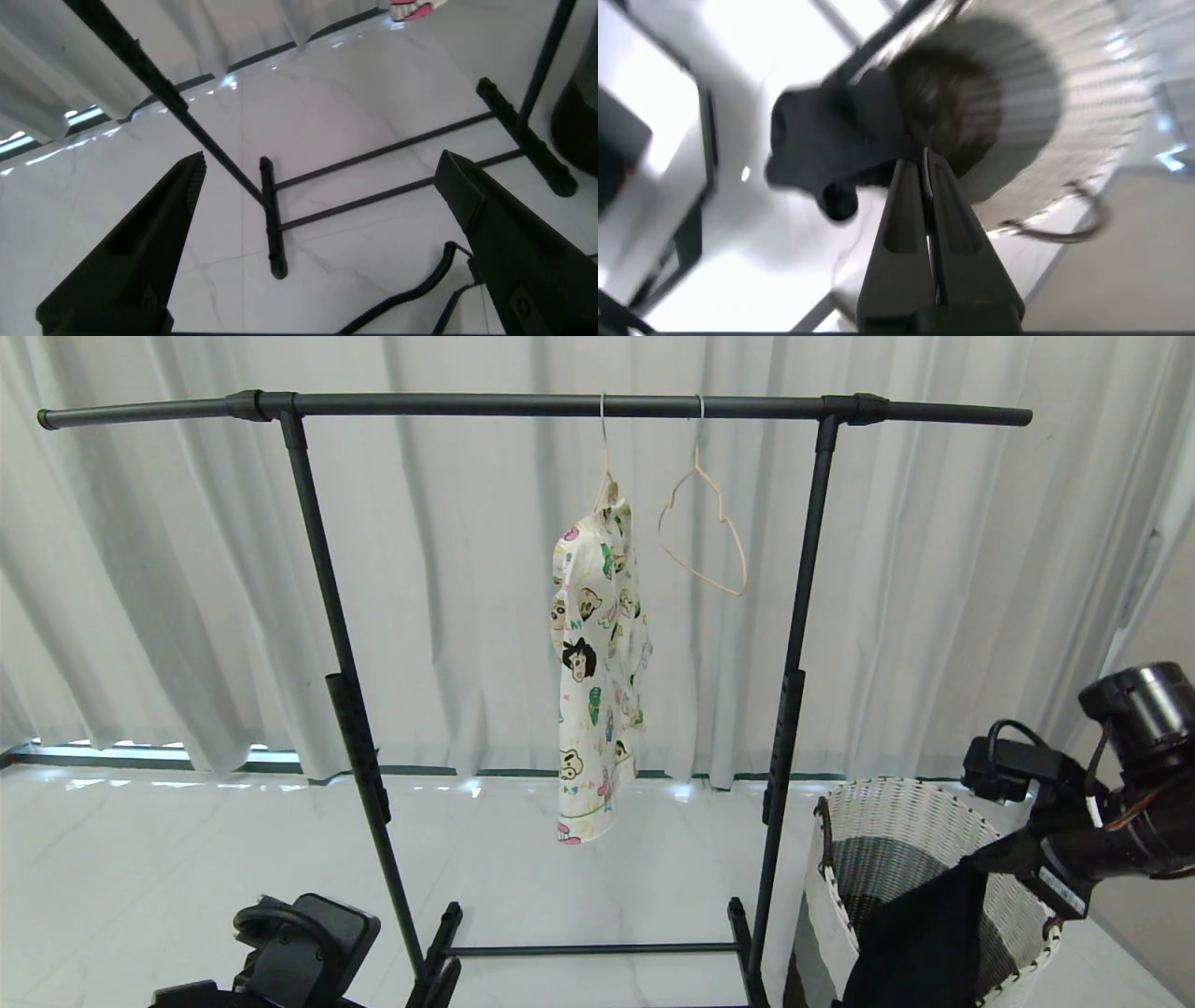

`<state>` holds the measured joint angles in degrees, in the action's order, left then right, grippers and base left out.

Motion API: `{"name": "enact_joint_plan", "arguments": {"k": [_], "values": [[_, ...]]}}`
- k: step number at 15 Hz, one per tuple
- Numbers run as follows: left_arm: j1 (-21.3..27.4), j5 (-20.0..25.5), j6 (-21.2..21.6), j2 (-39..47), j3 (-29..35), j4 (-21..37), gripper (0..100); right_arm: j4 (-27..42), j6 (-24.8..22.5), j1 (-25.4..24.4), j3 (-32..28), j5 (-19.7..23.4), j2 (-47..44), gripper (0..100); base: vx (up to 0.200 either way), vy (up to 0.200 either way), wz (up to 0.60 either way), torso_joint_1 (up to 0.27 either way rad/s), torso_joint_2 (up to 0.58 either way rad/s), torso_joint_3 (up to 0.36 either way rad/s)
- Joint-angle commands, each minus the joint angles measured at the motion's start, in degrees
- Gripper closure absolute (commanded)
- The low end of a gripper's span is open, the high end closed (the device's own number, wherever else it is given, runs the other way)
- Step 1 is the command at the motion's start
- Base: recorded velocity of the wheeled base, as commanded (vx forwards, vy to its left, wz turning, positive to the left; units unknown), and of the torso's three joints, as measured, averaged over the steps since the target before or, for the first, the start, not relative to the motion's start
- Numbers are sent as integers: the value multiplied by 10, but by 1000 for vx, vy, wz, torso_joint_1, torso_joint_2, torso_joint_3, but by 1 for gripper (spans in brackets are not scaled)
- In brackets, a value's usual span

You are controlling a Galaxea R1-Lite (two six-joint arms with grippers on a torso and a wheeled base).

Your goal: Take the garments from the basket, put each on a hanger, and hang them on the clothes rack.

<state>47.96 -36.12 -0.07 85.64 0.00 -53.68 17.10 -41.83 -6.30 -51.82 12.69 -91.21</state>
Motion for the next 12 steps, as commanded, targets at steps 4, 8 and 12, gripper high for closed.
{"name": "enact_joint_plan", "arguments": {"k": [4,8,12], "values": [[18,-17,4,2,0,1,0,252,14,-65,-267,-12,31,100,0,0,0,0,0,0],[40,-18,2,-1,0,0,0,300,15,-96,-330,-50,32,100,0,0,0,0,0,0],[45,-18,-1,-20,0,-1,0,305,49,-142,-337,-74,33,100,-150,0,0,2,4,-2]]}}
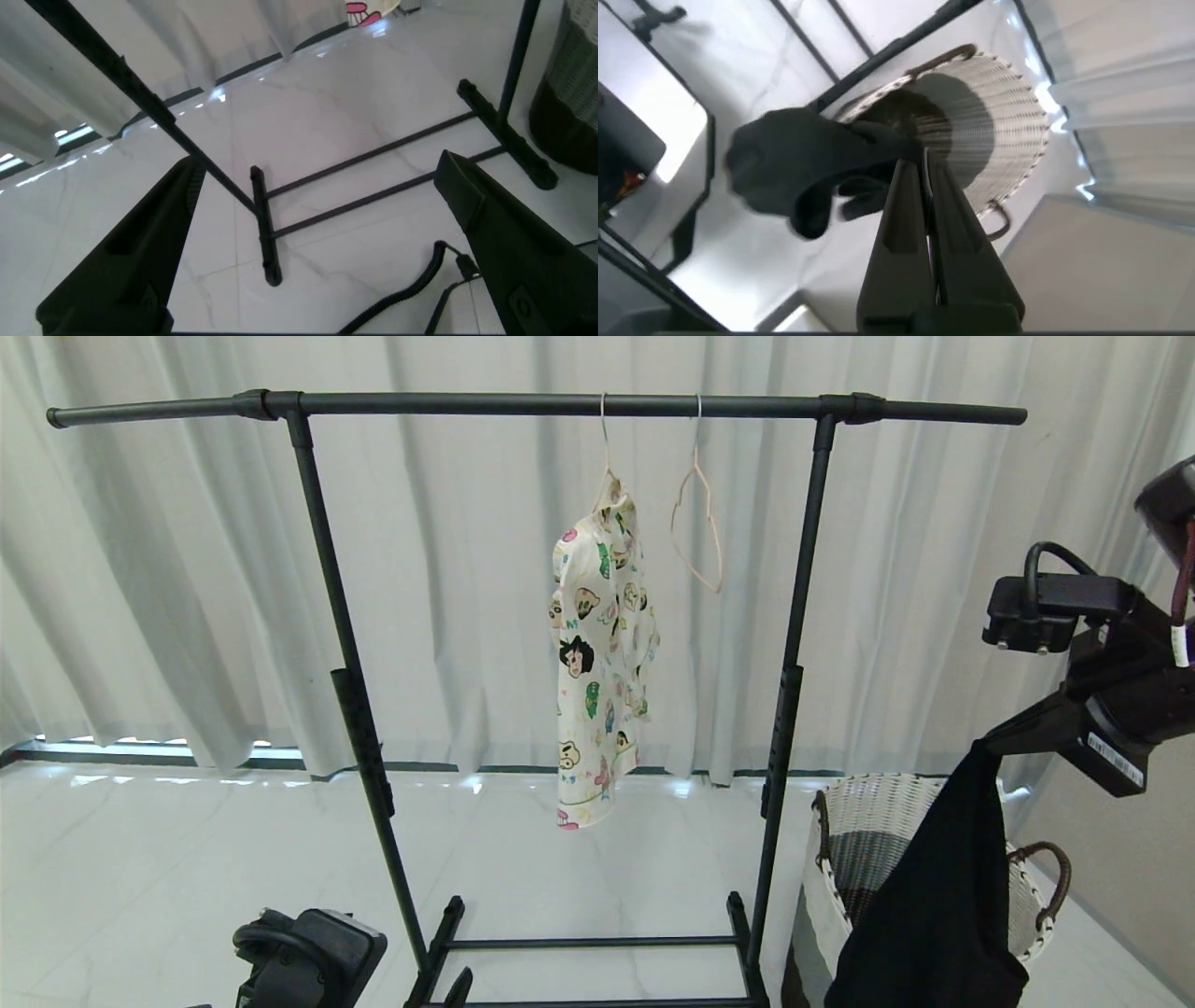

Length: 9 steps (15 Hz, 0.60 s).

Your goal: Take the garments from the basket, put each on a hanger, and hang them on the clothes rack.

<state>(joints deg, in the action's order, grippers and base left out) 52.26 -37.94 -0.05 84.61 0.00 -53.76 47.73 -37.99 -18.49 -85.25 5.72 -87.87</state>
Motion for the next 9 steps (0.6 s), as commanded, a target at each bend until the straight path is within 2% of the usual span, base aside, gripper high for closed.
{"name": "enact_joint_plan", "arguments": {"k": [1,3,6,8,9], "values": [[6,1,-1,-15,0,0,0,-1,35,-38,-6,-9,-1,100,-200,0,0,-7,2,2],[25,4,-4,-22,0,0,0,-1,71,-72,-15,-9,-7,100,0,0,0,0,0,0],[44,16,-19,-35,0,-1,0,-1,96,-117,-47,-9,-31,100,0,0,0,0,0,0],[46,92,-27,-58,0,-20,0,-1,102,-131,-78,-8,-62,100,0,0,0,0,0,0],[46,158,-24,-76,11,-24,0,-1,103,-136,-97,-8,-79,100,0,0,0,0,0,0]]}}
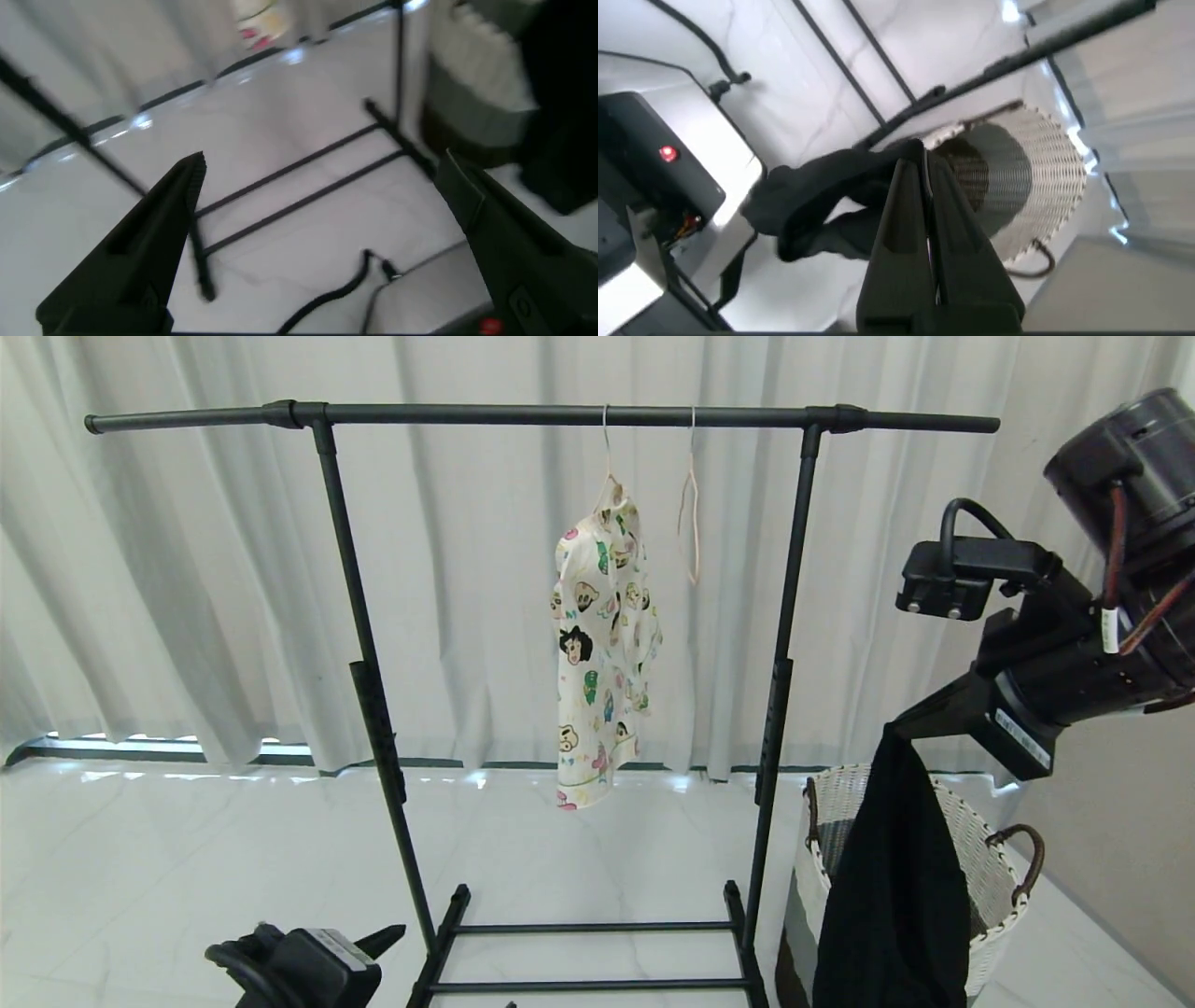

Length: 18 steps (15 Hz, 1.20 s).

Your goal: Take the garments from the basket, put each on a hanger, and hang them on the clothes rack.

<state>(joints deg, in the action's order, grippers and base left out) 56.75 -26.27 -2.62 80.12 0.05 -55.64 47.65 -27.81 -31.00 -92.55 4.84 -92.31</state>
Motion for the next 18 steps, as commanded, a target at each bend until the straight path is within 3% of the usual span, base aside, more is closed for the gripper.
{"name": "enact_joint_plan", "arguments": {"k": [1,6,7,11,14,18], "values": [[-1,94,2,-45,32,-5,0,0,2,-13,-43,3,-52,100,0,0,0,0,0,0],[-83,259,-19,19,183,-4,0,2,28,-46,-140,35,-118,100,0,0,0,0,0,0],[-86,269,-27,54,217,-2,0,2,28,-53,-154,35,-129,100,0,0,0,0,0,0],[-83,279,-31,140,251,-2,0,2,28,-86,-156,35,-134,100,0,0,0,0,0,0],[-85,293,-88,185,295,-2,0,1,42,-110,-157,35,-133,100,0,0,0,0,0,0],[-85,292,-121,248,323,-2,0,1,65,-147,-157,32,-126,100,0,0,0,0,0,0]]}}
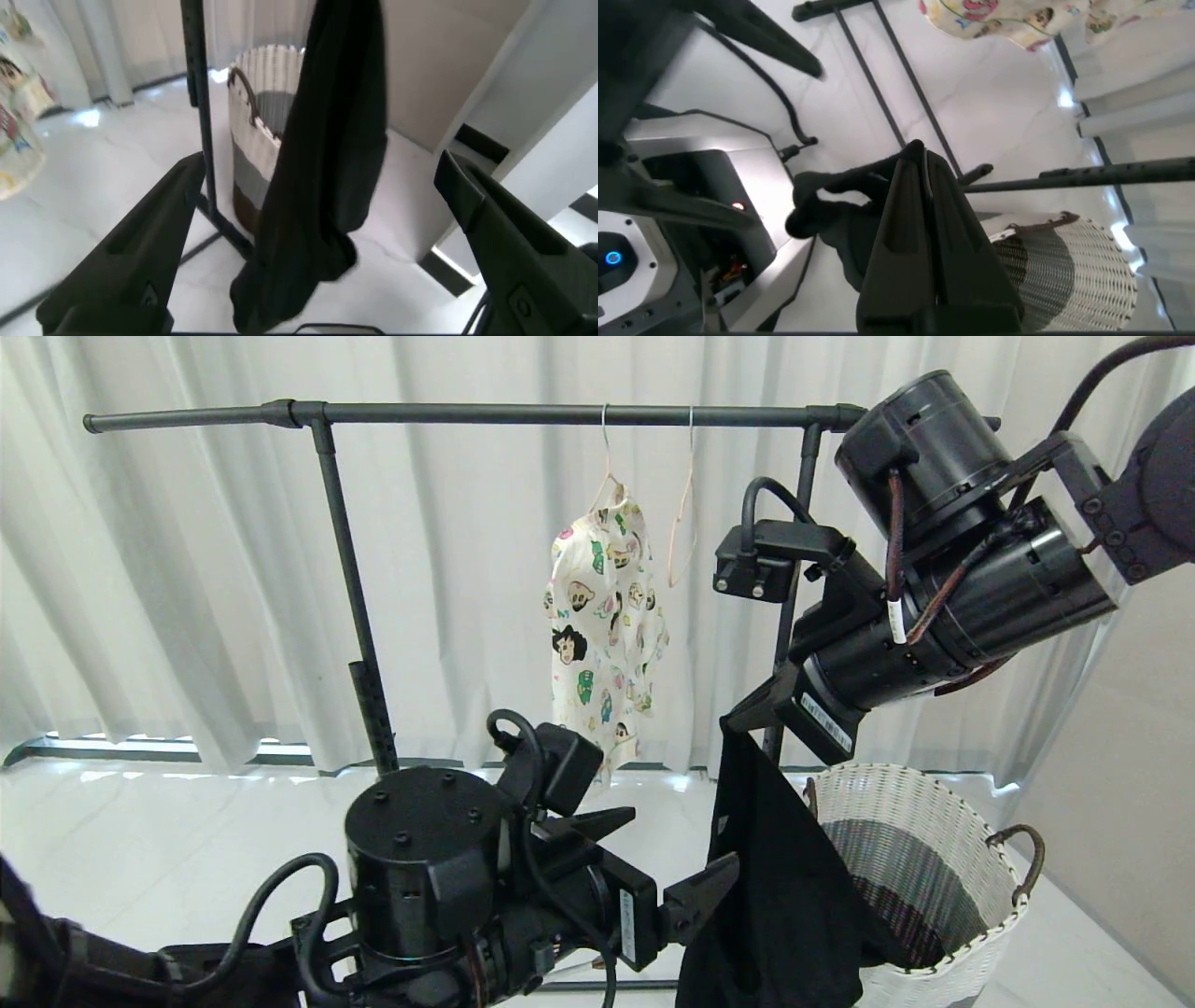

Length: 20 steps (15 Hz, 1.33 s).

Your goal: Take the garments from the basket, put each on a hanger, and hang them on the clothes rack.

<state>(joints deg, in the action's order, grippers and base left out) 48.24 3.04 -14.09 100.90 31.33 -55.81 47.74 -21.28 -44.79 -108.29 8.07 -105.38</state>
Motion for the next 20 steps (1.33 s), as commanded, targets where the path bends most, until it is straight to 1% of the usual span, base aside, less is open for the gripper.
{"name": "enact_joint_plan", "arguments": {"k": [1,2,5,6,7,8,9,12,17,18,20], "values": [[0,-2,-22,53,15,0,0,0,1,-14,0,0,7,100,0,0,0,0,0,0],[-1,-5,-40,65,15,0,0,0,1,-16,0,0,10,100,0,0,0,0,0,0],[-1,-28,-69,78,15,0,0,0,1,-17,1,-1,14,100,0,0,0,0,0,0],[-2,-42,-84,91,14,0,0,0,1,-20,1,-1,16,100,0,0,0,0,0,0],[-2,-47,-87,97,13,0,0,0,1,-21,1,-1,17,100,0,0,0,0,0,0],[-2,-73,-89,114,6,0,0,0,1,-22,1,-2,18,100,0,0,0,0,0,0],[-2,-76,-89,120,-12,0,0,0,1,-24,1,-2,18,100,0,0,0,0,0,0],[-2,-80,-88,126,-39,0,0,0,1,-28,1,-2,22,100,0,0,0,0,0,0],[-1,-80,-88,124,-41,-2,0,0,1,-33,1,-3,22,100,0,0,0,0,0,0],[0,-80,-88,123,-41,-3,100,0,1,-33,2,-3,22,100,0,0,0,0,0,0],[11,-109,-87,124,-42,-3,100,1,1,-33,3,-3,22,100,0,0,0,0,0,0]]}}
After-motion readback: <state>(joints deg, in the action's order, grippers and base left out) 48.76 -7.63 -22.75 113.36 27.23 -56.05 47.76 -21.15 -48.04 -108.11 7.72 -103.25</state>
